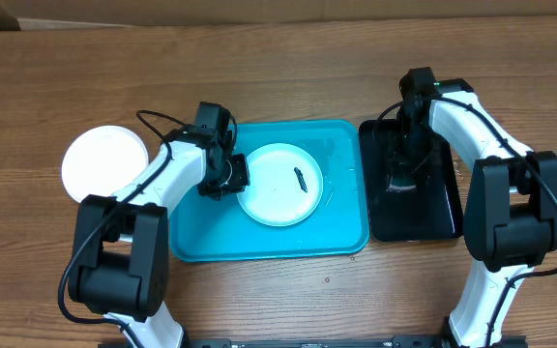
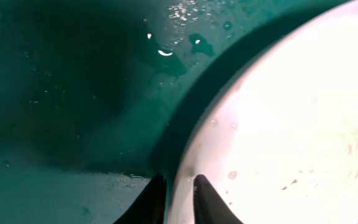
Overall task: Clean dirty plates on tray and stack at the side
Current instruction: 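Rub the sponge in the black tray with the right gripper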
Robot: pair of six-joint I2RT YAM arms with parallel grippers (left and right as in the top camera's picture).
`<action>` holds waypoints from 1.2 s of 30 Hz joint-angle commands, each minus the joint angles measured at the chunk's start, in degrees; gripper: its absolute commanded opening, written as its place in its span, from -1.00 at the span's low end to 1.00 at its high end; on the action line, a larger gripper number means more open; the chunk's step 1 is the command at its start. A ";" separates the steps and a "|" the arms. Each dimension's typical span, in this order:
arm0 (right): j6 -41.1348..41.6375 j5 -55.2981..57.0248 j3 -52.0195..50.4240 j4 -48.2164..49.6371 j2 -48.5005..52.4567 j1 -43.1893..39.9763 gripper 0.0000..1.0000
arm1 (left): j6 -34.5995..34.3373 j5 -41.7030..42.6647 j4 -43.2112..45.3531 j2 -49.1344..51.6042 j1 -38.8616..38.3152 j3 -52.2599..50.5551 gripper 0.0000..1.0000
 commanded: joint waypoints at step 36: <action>-2.12 0.31 5.33 -5.29 -3.28 -0.20 -0.92 | -0.66 -2.91 -0.33 -2.08 -0.81 -0.52 -0.92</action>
